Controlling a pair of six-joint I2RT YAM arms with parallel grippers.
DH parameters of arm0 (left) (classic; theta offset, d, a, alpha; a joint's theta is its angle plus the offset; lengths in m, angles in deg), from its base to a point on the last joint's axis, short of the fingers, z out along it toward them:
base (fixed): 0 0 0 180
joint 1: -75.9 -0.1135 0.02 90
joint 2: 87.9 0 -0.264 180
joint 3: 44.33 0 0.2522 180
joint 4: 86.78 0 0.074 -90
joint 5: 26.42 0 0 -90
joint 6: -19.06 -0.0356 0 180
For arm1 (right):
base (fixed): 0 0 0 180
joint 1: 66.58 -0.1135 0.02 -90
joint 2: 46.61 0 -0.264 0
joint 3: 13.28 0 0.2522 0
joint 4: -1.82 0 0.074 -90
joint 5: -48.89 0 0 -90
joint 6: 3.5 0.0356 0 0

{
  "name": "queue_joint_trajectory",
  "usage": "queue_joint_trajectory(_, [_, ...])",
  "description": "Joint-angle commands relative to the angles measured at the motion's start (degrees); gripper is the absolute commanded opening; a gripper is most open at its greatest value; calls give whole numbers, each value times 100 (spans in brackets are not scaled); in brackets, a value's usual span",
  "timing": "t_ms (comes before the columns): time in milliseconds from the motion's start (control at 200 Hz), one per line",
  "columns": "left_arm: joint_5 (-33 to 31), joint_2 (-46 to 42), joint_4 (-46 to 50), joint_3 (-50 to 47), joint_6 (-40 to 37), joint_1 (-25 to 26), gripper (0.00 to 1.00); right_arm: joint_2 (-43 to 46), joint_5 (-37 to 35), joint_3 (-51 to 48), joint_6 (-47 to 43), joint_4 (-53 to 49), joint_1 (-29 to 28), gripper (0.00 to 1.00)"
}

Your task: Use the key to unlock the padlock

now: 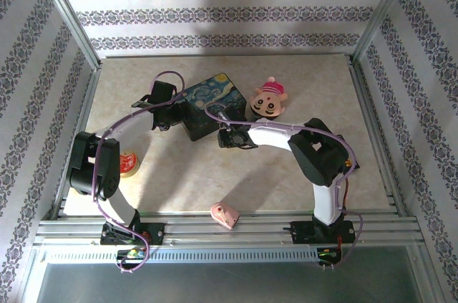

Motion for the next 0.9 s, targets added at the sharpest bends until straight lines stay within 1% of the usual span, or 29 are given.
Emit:
queue_joint_trajectory(0, [-381,199,93,-187,34,-215,82,54,118,-167,-239,-12,138,40])
queue_joint_trajectory(70, [-384,171,93,-209,26,-212,82,47,239,-180,-373,25,171,34])
queue_joint_trajectory(220, [-404,56,184,-218,-57,-222,82,46,539,-225,-630,111,236,26])
queue_joint_trajectory(340, [-410,-120,266,-225,-132,-228,83,81,611,-258,-705,129,250,19])
queue_joint_trajectory(445, [-347,-311,312,-227,-159,-227,83,81,639,-258,-705,140,262,10])
queue_joint_trajectory(510, [-275,-456,270,-285,-177,-221,81,89,650,-267,-688,147,271,6])
queue_joint_trajectory(580, [-213,-641,260,-358,-181,-217,81,114,643,-282,-650,164,276,2])
queue_joint_trajectory(675, [-144,-909,257,-491,-264,-194,85,180,629,-336,-630,197,277,0])
queue_joint_trajectory(780, [-189,-1143,337,-577,-300,-54,93,282,590,-436,-594,257,276,0])
queue_joint_trajectory(899, [-363,-1151,391,-606,-248,207,97,340,604,-470,-533,280,276,0])
